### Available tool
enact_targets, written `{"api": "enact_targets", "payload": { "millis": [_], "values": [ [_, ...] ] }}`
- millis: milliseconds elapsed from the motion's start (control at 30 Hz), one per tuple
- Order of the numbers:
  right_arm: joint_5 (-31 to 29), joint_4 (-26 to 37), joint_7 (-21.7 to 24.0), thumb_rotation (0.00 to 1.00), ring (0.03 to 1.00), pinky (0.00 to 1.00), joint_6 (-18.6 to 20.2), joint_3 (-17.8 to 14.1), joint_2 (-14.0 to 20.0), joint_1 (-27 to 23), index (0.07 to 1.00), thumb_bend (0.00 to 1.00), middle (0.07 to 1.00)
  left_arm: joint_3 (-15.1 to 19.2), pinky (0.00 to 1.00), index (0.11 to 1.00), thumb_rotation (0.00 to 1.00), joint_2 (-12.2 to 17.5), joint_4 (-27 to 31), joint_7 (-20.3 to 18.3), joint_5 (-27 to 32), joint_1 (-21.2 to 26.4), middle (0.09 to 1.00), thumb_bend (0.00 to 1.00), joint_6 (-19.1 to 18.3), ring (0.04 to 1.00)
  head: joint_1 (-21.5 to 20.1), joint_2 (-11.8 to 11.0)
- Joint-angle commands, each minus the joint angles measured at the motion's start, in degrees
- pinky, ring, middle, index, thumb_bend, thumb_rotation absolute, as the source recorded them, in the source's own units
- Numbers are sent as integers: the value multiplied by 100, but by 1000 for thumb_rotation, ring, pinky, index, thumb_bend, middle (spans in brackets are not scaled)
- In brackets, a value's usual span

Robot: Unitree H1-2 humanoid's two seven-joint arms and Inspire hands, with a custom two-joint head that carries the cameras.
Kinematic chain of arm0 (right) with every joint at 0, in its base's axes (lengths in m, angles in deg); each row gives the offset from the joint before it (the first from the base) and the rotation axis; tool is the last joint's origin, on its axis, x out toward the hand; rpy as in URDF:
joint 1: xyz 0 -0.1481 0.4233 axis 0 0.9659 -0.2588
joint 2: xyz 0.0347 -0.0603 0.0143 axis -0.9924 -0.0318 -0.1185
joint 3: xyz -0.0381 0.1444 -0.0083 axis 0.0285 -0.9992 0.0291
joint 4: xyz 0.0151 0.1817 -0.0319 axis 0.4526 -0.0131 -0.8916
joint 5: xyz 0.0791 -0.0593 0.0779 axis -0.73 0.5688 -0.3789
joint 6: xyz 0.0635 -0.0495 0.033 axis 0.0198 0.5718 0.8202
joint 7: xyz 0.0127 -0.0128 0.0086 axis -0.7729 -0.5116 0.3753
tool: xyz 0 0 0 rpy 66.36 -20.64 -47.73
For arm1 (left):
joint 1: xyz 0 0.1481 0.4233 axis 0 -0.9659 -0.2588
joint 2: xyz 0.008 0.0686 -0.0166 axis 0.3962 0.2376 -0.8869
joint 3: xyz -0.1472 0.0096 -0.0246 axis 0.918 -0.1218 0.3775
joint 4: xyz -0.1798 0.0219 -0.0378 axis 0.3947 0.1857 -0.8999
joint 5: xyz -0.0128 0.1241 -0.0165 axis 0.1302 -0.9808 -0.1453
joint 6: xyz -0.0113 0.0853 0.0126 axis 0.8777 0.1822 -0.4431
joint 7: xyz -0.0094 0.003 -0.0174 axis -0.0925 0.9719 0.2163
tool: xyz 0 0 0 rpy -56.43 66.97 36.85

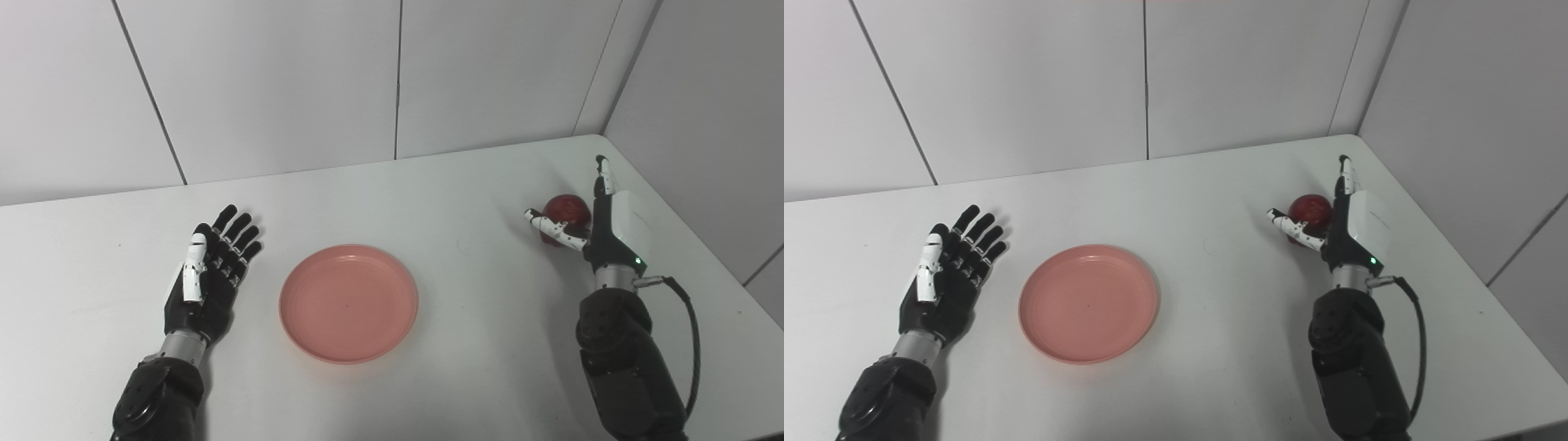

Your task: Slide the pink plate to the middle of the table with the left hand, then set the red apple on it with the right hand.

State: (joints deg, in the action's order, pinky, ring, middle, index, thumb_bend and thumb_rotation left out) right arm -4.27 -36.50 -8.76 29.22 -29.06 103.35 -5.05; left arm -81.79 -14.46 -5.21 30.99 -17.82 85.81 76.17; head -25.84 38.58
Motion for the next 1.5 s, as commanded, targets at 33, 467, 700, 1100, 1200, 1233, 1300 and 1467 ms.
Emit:
{"api": "enact_targets", "payload": {
  "millis": [33, 467, 700, 1100, 1200, 1233, 1300, 1467],
  "values": [
    [-17, 31, -152, 527, 875, 735, -11, -45, 204, -313, 964, 1000, 925, 15, 936, 902, 1000, 115, -274, 106, -65, -300, 921, 325, -361, 923, 10, 8],
    [-483, -134, -13, 493, 851, 736, 79, -52, 234, -480, 952, 1000, 906, 21, 938, 908, 1000, 167, -316, 34, -41, -311, 922, 326, -303, 924, 48, 50],
    [-534, -104, 43, 510, 818, 687, 289, 67, 245, -522, 927, 1000, 880, 19, 932, 904, 1000, 185, -258, 64, -36, -310, 921, 328, -398, 922, 45, 62],
    [-577, -235, 146, 479, 849, 724, 470, 124, 283, -534, 923, 1000, 901, 13, 928, 899, 1000, 177, -240, 85, -31, -318, 917, 331, -406, 921, 114, 84],
    [-500, -252, 191, 468, 846, 720, 511, 108, 274, -544, 921, 1000, 900, -4, 929, 901, 1000, 184, -230, 59, -36, -327, 919, 329, -387, 922, 114, 84],
    [-489, -256, 195, 465, 846, 720, 515, 105, 271, -546, 920, 1000, 900, -5, 929, 900, 1000, 185, -230, 56, -35, -328, 919, 329, -386, 921, 114, 84],
    [-454, -299, 200, 458, 845, 715, 518, 101, 274, -554, 918, 1000, 900, 4, 932, 898, 1000, 184, -226, 58, -18, -331, 919, 331, -406, 923, 114, 84],
    [-517, -479, 129, 427, 847, 719, 480, 124, 351, -565, 916, 1000, 902, 9, 931, 897, 1000, 181, -227, 53, 24, -342, 917, 333, -403, 921, 129, 90]
  ]
}}
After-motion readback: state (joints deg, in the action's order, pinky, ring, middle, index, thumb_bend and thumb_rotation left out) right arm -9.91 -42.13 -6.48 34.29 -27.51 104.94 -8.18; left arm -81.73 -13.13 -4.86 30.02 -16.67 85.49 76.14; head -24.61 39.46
